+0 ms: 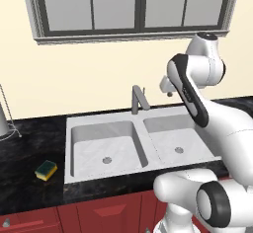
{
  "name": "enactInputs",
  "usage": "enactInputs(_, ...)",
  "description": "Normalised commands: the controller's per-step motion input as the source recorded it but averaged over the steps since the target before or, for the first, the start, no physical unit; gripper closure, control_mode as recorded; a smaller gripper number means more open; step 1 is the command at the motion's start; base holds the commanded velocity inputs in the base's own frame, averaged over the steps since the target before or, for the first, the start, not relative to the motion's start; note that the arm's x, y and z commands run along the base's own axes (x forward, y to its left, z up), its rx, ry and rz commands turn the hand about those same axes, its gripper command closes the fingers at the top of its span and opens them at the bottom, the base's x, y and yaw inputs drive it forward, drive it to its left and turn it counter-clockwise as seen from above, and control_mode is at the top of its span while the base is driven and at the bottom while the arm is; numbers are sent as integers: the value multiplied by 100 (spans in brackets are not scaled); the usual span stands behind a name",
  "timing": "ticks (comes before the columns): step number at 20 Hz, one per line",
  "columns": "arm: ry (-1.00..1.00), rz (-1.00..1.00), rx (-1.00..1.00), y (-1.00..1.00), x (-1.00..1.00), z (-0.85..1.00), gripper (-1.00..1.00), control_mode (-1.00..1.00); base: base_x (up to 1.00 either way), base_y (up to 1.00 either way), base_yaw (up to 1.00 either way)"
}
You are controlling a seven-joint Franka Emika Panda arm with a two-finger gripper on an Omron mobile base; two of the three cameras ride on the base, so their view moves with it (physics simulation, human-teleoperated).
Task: Pick the pan and sponge and place them into the sink. Then turn on the water.
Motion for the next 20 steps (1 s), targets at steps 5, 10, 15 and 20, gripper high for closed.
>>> enactInputs(5,0,0,0,-28,0,-11,-100,-100,0,0,0)
enactInputs(10,0,0,0,-26,0,-11,-100,-100,0,0,0)
enactInputs(15,0,0,0,-27,0,-10,-100,-100,0,0,0)
enactInputs(20,0,0,-1,-29,0,-12,-100,-100,0,0,0)
